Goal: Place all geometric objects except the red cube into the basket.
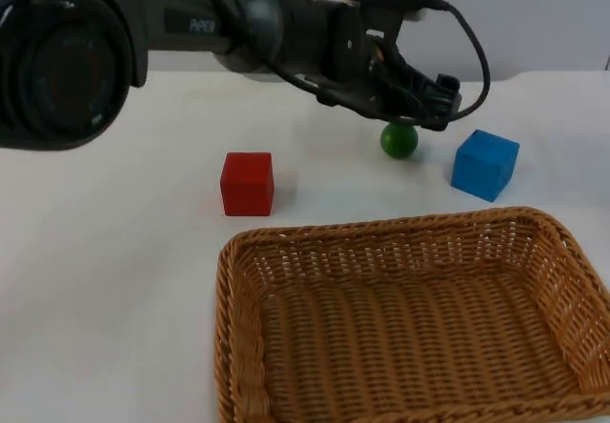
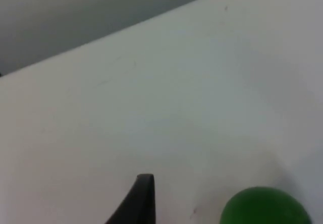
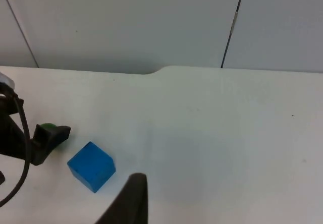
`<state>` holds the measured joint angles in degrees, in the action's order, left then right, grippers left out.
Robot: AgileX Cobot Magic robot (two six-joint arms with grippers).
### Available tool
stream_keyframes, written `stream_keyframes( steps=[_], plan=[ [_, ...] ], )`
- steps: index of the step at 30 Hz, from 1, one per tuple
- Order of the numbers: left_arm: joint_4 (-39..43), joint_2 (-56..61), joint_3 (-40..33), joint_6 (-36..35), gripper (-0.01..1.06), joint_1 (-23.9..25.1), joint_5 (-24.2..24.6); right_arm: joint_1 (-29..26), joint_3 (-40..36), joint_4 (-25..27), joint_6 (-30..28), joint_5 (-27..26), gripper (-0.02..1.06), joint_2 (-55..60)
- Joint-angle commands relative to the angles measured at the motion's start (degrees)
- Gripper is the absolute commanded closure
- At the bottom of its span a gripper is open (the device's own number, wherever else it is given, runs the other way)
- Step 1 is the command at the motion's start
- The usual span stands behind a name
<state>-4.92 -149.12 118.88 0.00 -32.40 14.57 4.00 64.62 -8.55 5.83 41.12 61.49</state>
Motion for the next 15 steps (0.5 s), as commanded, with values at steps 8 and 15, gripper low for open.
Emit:
stream_keyframes(
  steps=[8, 15],
  plan=[
    [-1.92, -2.62, 0.35, 0.76, 0.0, -0.8, -0.01, 0.06, 0.43, -0.29, -1.19, 0.46, 0.01, -0.07],
    [-1.6, -2.77, 0.35, 2.82, 0.0, -1.96, -2.52, 0.06, 0.43, -0.29, -1.19, 0.46, 0.01, -0.07]
  ],
)
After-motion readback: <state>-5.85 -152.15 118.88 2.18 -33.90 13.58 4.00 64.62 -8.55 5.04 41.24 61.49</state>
